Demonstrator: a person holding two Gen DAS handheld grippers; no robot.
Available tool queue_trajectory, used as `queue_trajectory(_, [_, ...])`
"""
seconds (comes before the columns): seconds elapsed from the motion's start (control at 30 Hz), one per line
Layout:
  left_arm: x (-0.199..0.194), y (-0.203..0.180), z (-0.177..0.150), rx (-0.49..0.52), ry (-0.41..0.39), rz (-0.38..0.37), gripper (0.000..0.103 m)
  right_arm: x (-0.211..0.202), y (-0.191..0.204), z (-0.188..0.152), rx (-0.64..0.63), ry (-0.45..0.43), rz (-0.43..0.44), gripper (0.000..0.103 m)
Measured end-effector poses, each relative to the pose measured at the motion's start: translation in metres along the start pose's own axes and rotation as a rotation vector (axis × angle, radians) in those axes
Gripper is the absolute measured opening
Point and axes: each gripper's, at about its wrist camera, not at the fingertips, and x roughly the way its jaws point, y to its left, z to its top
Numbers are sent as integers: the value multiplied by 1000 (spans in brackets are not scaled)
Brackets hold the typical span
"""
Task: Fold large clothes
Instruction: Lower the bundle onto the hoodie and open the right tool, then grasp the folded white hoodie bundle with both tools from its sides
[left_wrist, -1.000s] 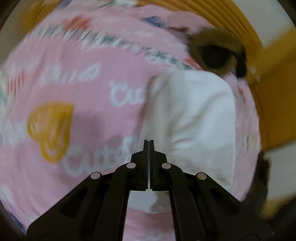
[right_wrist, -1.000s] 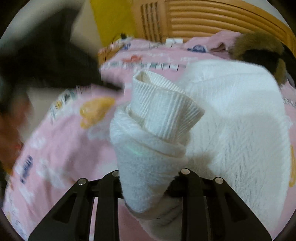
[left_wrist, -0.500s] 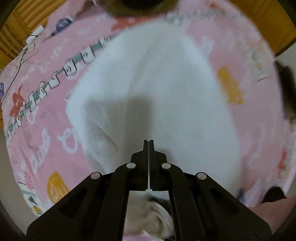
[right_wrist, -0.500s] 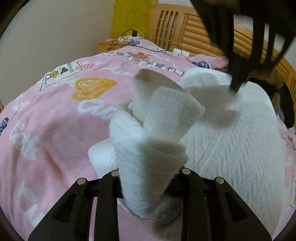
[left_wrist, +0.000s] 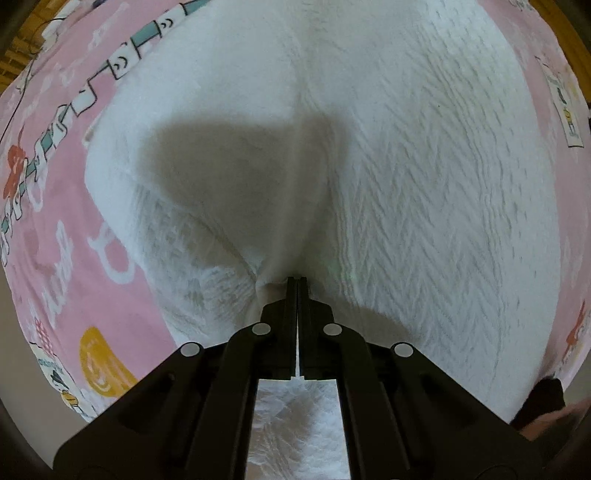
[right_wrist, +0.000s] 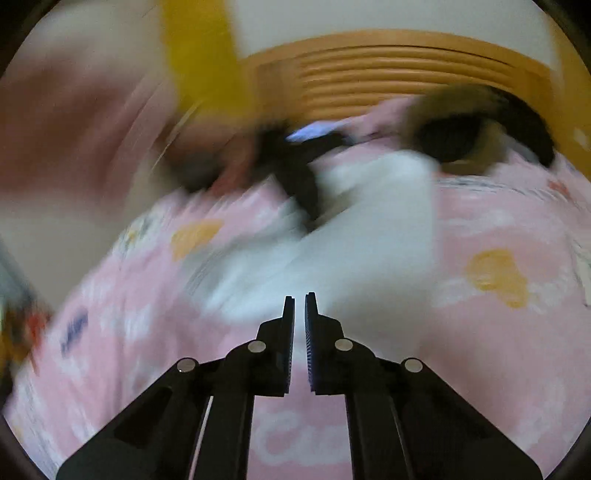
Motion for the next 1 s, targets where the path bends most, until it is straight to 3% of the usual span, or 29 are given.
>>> queue_trajectory(0.13, [-5,2,-17,-38,-54,3,0,50,-60,34,133,146,104,6])
queue_trajectory(0.17, [-5,2,-24,-42,-65,11,0,80,-74,34,173,241,163,4])
queue_trajectory(0.23, [-5,3,-37,-51,-90,44,0,107,-78,25,173,314,176,0])
queue_trajectory(0.3, [-9,9,-47,-93,-116,29,0,116,-73,19,130,341,163,0])
queue_trajectory(0.37, [-23,20,-65,-208,-174,-43,0,122,-76,20,168,386,155,0])
queue_trajectory(0.43, [-52,23,-94,-358,-283,-189,0,130,-74,30,209,468,119,0])
queue_trajectory(0.5, [-74,14,-120,-422,-354,-297,0,134,-64,37,164,538,65,0])
queue_trajectory(0.57, [-74,-1,-139,-459,-336,-337,0,136,-59,47,157,613,25,0])
queue_trajectory(0.63, [-48,-6,-147,-509,-261,-297,0,128,-62,71,199,653,29,2])
queue_trajectory(0.73, [-9,-4,-167,-623,-197,-279,0,104,-71,133,153,492,24,5])
queue_trajectory(0.83, [-3,1,-172,-707,-210,-255,1,136,-91,182,97,428,29,5])
queue_trajectory(0.9, [-3,-12,-170,-681,-204,-176,2,184,-104,196,64,470,10,6])
queue_trajectory(1.0, [-12,-28,-166,-701,-191,-87,2,260,-120,185,-23,659,-25,0])
